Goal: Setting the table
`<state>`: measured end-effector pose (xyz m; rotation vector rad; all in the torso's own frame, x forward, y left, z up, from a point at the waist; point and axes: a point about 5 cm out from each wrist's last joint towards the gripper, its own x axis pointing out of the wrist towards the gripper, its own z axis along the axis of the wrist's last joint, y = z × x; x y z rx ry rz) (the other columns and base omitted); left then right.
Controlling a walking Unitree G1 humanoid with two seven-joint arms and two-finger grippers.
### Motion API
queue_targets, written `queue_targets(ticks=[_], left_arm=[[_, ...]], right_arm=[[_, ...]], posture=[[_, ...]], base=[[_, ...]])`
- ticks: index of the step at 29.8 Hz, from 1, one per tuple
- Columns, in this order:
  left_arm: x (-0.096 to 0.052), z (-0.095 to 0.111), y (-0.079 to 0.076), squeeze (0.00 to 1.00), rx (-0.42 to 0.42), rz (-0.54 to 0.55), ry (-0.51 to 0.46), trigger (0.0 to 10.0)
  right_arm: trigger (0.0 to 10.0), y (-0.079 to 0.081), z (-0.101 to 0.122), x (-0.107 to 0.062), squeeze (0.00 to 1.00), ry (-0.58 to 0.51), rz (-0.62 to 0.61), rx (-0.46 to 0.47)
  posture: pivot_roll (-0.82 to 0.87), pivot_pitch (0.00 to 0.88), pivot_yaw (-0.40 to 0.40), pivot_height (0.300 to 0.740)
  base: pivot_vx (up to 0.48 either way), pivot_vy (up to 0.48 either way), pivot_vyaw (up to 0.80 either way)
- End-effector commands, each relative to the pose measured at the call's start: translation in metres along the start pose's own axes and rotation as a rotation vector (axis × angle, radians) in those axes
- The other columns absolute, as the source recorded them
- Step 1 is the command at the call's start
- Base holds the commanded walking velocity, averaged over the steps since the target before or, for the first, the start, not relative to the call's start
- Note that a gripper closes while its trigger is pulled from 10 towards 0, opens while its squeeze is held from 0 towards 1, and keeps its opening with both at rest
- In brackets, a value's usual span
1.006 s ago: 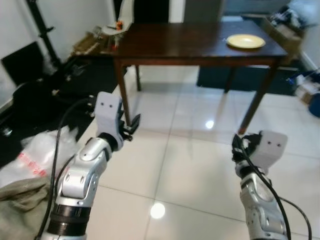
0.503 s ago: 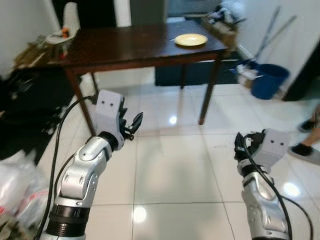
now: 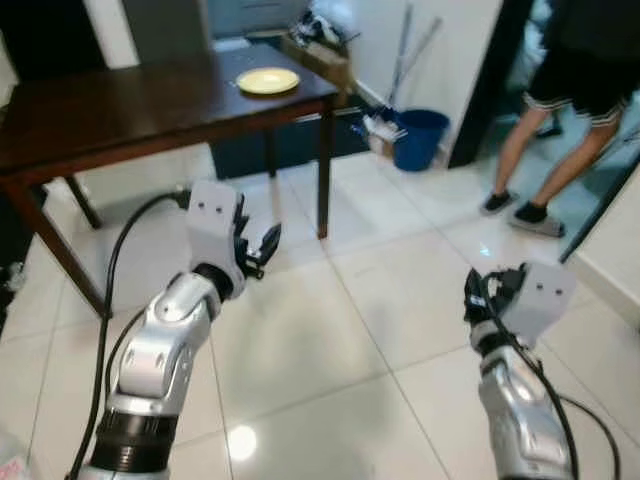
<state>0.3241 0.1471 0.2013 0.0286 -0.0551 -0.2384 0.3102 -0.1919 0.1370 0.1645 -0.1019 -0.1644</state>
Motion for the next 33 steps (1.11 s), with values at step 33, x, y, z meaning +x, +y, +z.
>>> queue_targets(ticks=[33], left_arm=[[-0.07,-0.127,0.016,0.0,0.19,0.182,0.276,10.0]], right_arm=[[10.0,0.044,-0.103,-0.047,0.0,0.362,0.391,-0.097]], posture=[[0.04,0.006,0.03,0.74]], base=[[0.125,0.0,-0.18]])
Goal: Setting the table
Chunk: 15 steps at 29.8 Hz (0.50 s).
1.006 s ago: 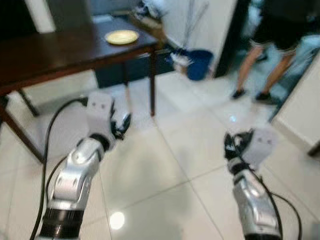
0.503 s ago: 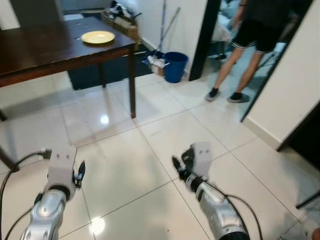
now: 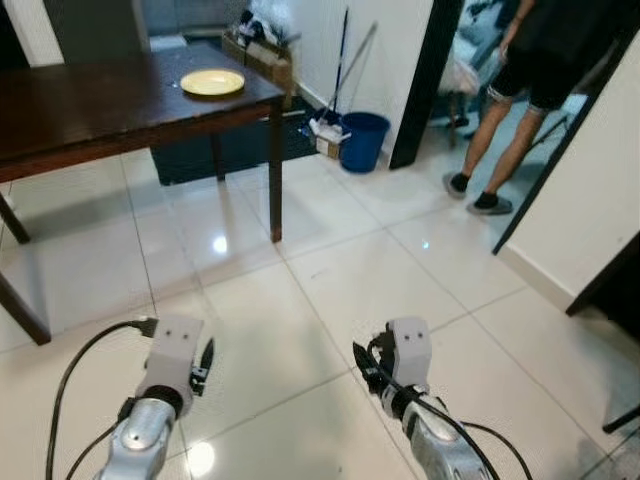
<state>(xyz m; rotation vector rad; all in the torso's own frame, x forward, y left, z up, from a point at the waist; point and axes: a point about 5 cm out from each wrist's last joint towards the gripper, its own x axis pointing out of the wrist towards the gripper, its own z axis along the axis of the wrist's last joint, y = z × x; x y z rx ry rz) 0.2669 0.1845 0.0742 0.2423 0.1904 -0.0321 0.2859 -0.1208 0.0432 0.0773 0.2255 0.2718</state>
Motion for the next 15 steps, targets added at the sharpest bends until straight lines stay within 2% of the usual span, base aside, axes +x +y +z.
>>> queue_targets(ticks=[1,4,9,11,13,15], left_arm=[[0.002,-0.001,-0.003,0.0,0.001,-0.013,0.0,10.0],[0.003,-0.001,-0.003,0.0,0.0,-0.012,-0.006,10.0],[0.006,-0.003,0.003,0.0,-0.021,0.028,-0.004,10.0],[0.006,-0.007,0.01,0.0,-0.071,0.075,0.017,10.0],[0.006,-0.007,0.01,0.0,-0.071,0.075,0.017,10.0],[0.006,-0.006,0.012,0.0,-0.093,0.082,0.011,10.0]], right_arm=[[10.0,-0.004,-0.004,-0.004,0.0,0.004,-0.025,-0.002],[10.0,-0.004,-0.003,-0.004,0.0,-0.004,-0.029,-0.006],[10.0,-0.005,0.01,-0.005,0.0,-0.078,-0.022,-0.077],[10.0,-0.013,0.028,-0.005,0.0,-0.167,-0.074,-0.133],[10.0,-0.013,0.028,-0.005,0.0,-0.167,-0.074,-0.133],[10.0,-0.018,0.037,-0.006,0.0,-0.21,-0.112,-0.17]], posture=[[0.04,0.003,0.033,0.74],[0.04,0.002,0.033,0.74],[0.04,0.0,0.034,0.74],[0.04,0.0,0.032,0.74],[0.04,0.0,0.032,0.74],[0.03,0.0,0.03,0.74]], base=[[0.48,0.0,0.0],[0.48,0.0,0.0],[0.48,0.0,0.0],[0.48,0.0,0.0],[0.48,0.0,0.0],[0.48,0.0,0.0]])
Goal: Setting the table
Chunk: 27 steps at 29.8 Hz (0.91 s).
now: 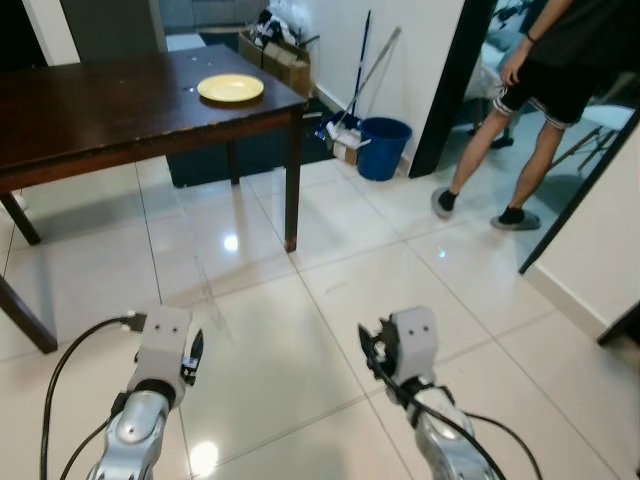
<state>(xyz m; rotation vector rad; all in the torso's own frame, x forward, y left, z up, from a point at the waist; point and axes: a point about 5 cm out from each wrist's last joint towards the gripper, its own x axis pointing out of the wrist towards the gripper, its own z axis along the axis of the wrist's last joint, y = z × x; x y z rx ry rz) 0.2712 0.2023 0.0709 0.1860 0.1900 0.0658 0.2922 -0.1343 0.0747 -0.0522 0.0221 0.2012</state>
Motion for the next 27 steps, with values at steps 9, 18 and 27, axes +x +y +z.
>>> queue_targets(ticks=[9,18,27], left_arm=[[0.007,0.024,-0.014,0.0,-0.052,-0.037,-0.092,10.0],[0.013,0.056,-0.011,0.0,-0.071,-0.009,-0.196,10.0],[0.013,0.06,0.005,0.0,-0.106,0.062,-0.193,10.0]], right_arm=[[10.0,-0.037,0.033,0.001,0.0,-0.146,-0.16,-0.105],[10.0,-0.036,0.045,0.007,0.0,-0.188,-0.148,-0.083],[10.0,-0.036,0.045,0.009,0.0,-0.178,-0.134,-0.045]], posture=[[0.02,0.0,0.041,0.74],[0.03,0.0,0.047,0.74],[0.05,0.0,0.042,0.74]], base=[[0.48,0.0,0.0],[0.48,0.0,0.0],[0.48,0.0,0.0]])
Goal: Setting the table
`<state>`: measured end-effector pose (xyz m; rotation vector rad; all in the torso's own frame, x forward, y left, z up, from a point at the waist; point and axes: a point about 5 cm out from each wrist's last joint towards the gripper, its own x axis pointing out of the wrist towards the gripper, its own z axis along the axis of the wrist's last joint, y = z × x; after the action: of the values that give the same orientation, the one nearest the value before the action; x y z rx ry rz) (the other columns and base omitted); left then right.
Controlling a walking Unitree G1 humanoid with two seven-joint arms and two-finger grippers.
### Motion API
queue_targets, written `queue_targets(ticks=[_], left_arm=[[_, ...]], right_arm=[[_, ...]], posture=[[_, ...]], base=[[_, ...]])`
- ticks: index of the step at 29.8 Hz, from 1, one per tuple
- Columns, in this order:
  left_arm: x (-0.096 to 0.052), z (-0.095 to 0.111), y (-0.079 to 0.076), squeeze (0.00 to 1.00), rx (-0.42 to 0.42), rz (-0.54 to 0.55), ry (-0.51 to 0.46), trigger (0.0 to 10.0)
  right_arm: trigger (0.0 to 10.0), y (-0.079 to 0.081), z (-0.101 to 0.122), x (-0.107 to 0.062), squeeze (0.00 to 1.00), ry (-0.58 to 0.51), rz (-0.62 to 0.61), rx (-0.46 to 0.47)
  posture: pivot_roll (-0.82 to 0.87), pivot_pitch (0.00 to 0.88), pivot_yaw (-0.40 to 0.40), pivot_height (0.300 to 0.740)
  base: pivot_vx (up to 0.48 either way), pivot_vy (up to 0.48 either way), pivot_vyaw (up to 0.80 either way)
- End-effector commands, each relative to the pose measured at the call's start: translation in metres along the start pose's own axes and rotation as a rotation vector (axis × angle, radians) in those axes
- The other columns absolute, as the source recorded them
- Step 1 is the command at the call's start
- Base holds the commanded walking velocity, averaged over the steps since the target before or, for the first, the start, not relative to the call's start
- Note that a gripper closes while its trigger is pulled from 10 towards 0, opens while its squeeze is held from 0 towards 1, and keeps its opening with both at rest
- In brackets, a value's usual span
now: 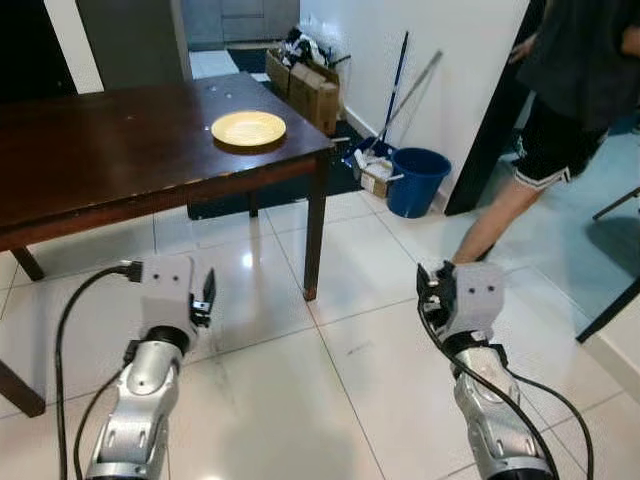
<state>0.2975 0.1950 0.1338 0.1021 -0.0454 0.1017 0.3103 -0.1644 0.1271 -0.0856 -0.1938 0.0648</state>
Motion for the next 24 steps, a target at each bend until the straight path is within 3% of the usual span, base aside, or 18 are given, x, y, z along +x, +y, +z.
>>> queue_targets(ticks=[1,11,24], left_arm=[[-0.002,-0.008,0.005,0.0,-0.012,0.029,0.044,10.0],[-0.002,-0.01,0.014,0.0,-0.026,0.074,0.067,10.0],[0.001,-0.004,0.012,0.0,-0.038,0.07,0.051,10.0]], right_arm=[[10.0,0.0,-0.006,-0.002,0.0,0.032,0.012,0.012],[10.0,0.006,-0.001,0.001,0.0,0.02,0.057,0.033],[10.0,0.012,0.007,0.006,0.0,-0.002,0.099,0.049]], posture=[[0.05,0.0,0.043,0.74],[0.05,0.0,0.043,0.74],[0.05,0.0,0.041,0.74]], base=[[0.48,0.0,0.0],[0.48,0.0,0.0],[0.48,0.0,0.0]])
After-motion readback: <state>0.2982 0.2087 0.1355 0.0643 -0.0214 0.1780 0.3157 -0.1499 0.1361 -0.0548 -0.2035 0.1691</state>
